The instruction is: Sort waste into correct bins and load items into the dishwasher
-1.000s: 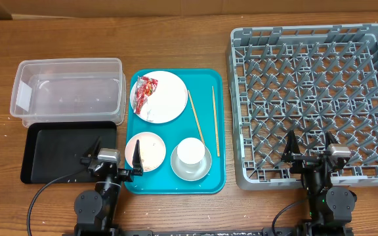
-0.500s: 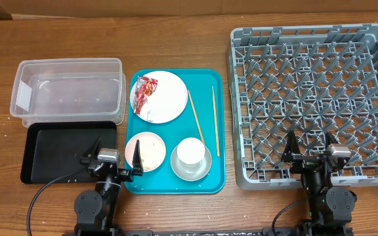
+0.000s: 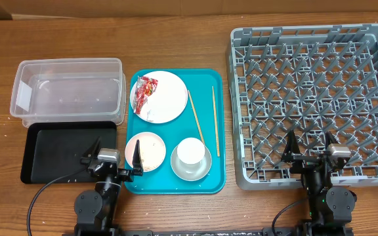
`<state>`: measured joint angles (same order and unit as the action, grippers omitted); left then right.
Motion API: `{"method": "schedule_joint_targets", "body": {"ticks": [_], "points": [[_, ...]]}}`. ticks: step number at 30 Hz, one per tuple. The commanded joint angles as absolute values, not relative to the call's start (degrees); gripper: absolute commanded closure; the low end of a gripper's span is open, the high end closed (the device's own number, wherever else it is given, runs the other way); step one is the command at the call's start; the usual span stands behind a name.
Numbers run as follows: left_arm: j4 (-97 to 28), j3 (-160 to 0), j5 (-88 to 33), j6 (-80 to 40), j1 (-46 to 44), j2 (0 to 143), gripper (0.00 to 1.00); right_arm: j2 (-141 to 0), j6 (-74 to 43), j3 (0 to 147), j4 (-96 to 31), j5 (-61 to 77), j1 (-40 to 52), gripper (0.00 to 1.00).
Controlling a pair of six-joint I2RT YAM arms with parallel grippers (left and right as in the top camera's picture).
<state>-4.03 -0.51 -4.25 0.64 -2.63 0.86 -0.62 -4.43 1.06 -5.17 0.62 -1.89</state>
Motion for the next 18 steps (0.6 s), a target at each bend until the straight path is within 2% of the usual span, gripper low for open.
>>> {"method": "schedule_joint_targets", "body": {"ticks": [1,8,11,13,15,18], "points": [[-4.2,-0.3,-4.0,1.7,-2.5,0.3,0.0,-0.2,-4.1,0.5,-4.8,0.1,-2.3,0.0],[-3.1,-0.3,-4.4,1.5,-2.5,0.3,0.0,-0.2,-4.5,0.5,-3.9,0.1,-2.3,0.0],[-2.9,-0.3,-10.0,-0.7,-2.6,0.3,0.0,-0.2,-4.6,0.5,-4.4,0.2,-2.3,0.0],[-1.8,-0.3,-15.6,-1.6,-2.6,0.3,0.0,-0.2,-5.2,0.5,-4.4,3.7,-2.3,0.0],[1.9,-0.3,-22.2,-3.8,-2.6,0.3,0.0,-0.2,-9.9,0.5,-2.5,13.3,-2.3,0.0],[5.4,-1.4,-23.7,-9.1,-2.6,0.3,0.0,-0.2,-15.5,2.5,-2.2,19.9,-2.3,0.0]]}}
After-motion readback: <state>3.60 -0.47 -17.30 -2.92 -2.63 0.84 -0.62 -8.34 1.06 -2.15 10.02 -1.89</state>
